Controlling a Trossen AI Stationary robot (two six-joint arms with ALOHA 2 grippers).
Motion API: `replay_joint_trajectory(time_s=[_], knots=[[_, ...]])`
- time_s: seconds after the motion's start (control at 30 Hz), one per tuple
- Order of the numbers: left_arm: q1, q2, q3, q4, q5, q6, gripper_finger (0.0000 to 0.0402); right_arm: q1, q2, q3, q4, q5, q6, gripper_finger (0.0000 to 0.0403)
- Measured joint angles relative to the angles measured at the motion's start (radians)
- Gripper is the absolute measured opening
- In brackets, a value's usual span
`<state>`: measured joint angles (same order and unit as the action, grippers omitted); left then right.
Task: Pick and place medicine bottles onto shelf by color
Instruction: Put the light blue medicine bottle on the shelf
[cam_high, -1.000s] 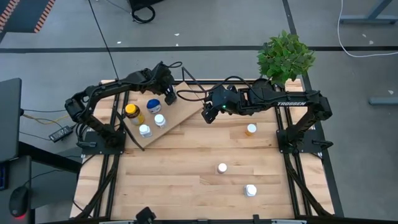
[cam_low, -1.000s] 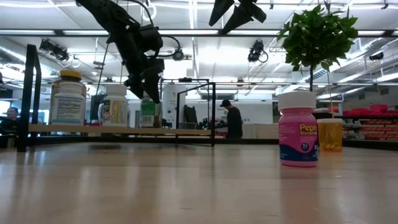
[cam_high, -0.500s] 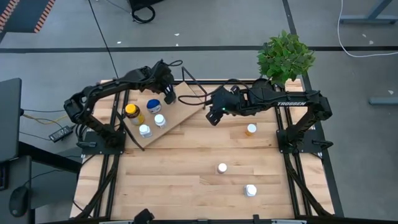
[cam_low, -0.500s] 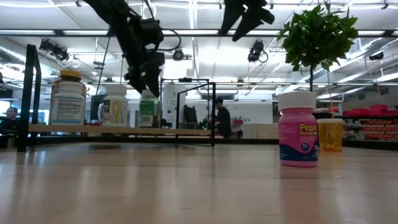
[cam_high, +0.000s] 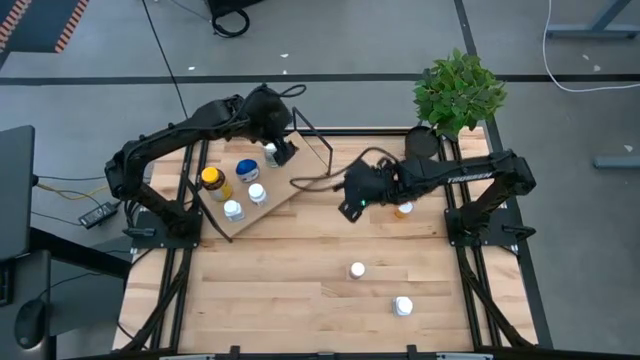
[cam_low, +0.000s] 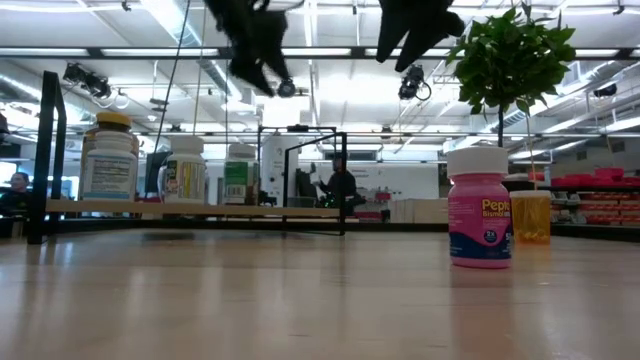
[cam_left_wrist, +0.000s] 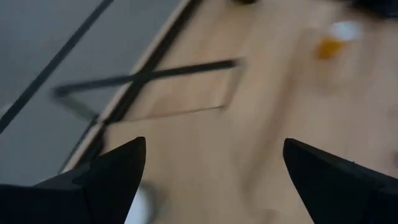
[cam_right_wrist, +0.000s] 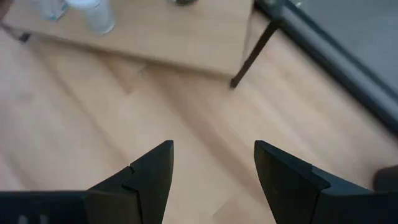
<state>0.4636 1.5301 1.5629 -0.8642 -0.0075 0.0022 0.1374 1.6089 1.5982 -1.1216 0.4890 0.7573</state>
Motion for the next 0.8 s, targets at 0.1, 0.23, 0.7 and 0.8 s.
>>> replay_joint_trajectory(time_s=[0.1, 0.23, 0.7, 0.8], knots=[[-0.064, -0.001, 0.036, -0.003, 0.054, -0.028, 0.0382, 0.079, 0.000, -0.043, 0.000, -0.011, 0.103, 0.0229], [-0.154, -0.001, 0.044, 0.010, 0.122, -0.098, 0.0382, 0.191, 0.000, -0.089, 0.009, -0.087, 0.248, 0.0229], [-0.560, 0.016, -0.041, 0.325, 0.029, -0.362, 0.0382, 0.624, -0.001, -0.148, 0.038, -0.130, 0.641, 0.0229], [-0.637, 0.032, -0.078, 0.436, -0.067, -0.387, 0.0382, 0.722, -0.001, -0.148, 0.055, -0.099, 0.695, 0.0230]])
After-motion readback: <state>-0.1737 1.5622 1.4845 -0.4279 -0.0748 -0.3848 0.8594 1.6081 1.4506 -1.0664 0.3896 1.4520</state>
